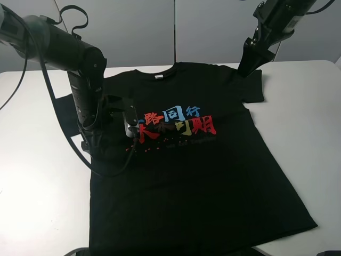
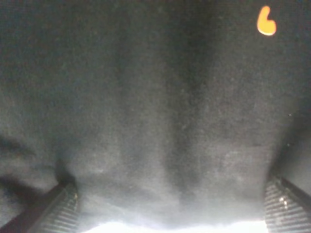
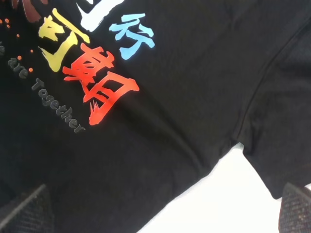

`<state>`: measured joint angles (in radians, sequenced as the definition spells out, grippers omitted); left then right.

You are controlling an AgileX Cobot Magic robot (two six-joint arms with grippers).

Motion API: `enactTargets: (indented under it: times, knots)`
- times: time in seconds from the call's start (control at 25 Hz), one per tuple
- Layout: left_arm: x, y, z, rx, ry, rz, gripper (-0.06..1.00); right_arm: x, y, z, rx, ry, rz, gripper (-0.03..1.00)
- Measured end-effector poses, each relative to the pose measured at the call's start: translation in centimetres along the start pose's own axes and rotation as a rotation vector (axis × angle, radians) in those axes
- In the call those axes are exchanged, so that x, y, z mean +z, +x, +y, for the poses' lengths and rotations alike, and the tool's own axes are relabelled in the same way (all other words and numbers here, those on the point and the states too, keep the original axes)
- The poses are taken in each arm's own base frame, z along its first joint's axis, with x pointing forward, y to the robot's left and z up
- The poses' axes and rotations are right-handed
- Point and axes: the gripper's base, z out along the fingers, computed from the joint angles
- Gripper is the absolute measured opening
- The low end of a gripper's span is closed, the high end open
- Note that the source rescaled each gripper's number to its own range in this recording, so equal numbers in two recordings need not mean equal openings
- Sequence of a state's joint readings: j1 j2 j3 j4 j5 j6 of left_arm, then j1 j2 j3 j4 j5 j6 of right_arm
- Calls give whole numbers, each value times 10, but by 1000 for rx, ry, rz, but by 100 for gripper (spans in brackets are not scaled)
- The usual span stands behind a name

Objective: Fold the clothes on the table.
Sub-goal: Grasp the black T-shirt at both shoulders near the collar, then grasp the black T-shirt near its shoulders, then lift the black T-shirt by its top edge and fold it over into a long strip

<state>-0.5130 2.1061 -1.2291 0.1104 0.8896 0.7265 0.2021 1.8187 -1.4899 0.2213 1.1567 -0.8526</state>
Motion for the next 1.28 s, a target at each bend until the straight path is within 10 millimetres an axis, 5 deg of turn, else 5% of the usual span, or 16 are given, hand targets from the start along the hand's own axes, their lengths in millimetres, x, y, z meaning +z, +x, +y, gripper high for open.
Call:
enactTargets:
  times: [0.08, 0.16, 0.24, 0.32, 0.84, 1.28]
  knots:
    - [0, -1, 1, 4, -10, -4, 83, 0, 0, 0, -3, 0, 0, 100]
    - [1, -1, 2, 10, -22, -7, 56, 0, 0, 0, -5, 0, 0, 100]
    - [1, -1, 2, 10, -23, -9, 19, 0, 0, 0, -5, 0, 0, 100]
    - [1, -1, 2, 11, -17, -7, 3, 0, 0, 0, -7, 0, 0, 100]
    - [2, 1, 0, 9, 9, 15, 1, 4, 1, 1, -116, -26, 21, 100]
    - [2, 1, -1, 22, 12, 17, 1, 89, -21, 20, -326, -94, 221, 100]
